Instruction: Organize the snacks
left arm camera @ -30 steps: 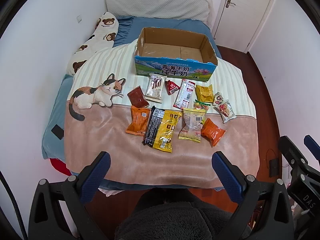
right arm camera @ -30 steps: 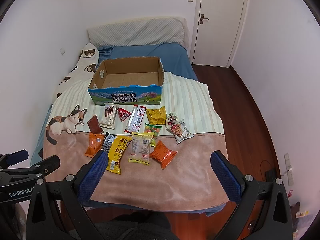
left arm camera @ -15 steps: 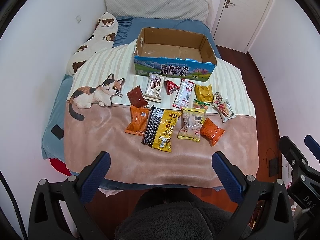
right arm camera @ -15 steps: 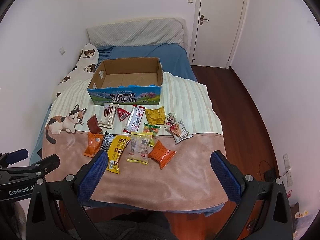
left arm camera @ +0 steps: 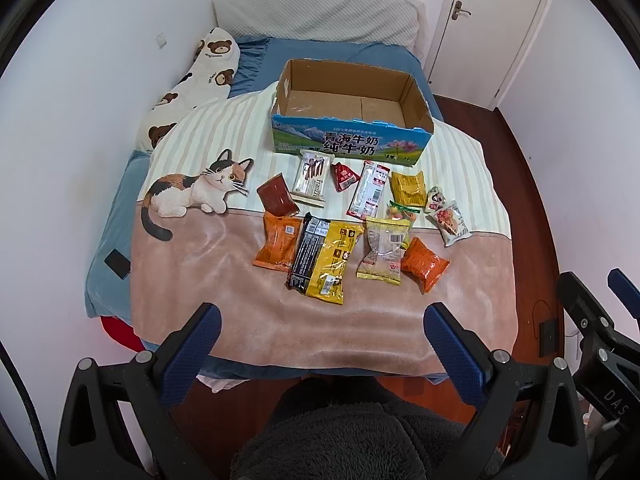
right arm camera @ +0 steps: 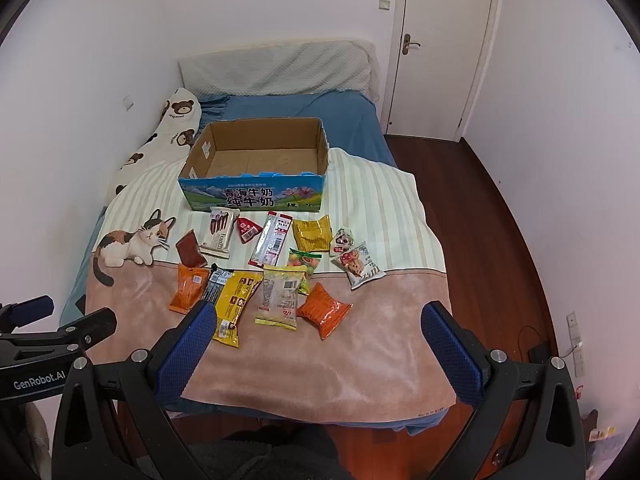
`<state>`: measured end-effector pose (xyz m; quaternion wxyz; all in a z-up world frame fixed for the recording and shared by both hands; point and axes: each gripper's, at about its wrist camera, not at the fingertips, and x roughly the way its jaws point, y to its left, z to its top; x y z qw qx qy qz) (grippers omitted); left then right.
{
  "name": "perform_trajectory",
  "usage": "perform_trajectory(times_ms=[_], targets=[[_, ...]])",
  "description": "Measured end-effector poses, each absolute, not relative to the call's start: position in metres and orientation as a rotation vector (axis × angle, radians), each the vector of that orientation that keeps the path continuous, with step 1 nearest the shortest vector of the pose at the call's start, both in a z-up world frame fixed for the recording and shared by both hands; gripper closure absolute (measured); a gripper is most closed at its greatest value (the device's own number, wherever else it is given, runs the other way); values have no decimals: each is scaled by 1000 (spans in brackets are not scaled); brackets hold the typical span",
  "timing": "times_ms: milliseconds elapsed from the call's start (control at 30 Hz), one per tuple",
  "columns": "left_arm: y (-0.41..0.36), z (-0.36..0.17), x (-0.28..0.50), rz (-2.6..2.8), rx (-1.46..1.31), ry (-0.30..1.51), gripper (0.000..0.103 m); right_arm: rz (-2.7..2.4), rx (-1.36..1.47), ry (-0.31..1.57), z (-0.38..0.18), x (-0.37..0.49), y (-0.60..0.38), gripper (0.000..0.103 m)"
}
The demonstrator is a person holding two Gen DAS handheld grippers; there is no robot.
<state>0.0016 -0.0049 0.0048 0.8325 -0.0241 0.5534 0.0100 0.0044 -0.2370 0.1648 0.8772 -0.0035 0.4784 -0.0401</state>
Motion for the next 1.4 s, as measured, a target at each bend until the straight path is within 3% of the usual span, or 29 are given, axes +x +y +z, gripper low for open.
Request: perform_trajectory(times_ms=[1400], targets=[[-1,8,6,15,-61,1173,0,-61,12,1008,164,13,-235,0]])
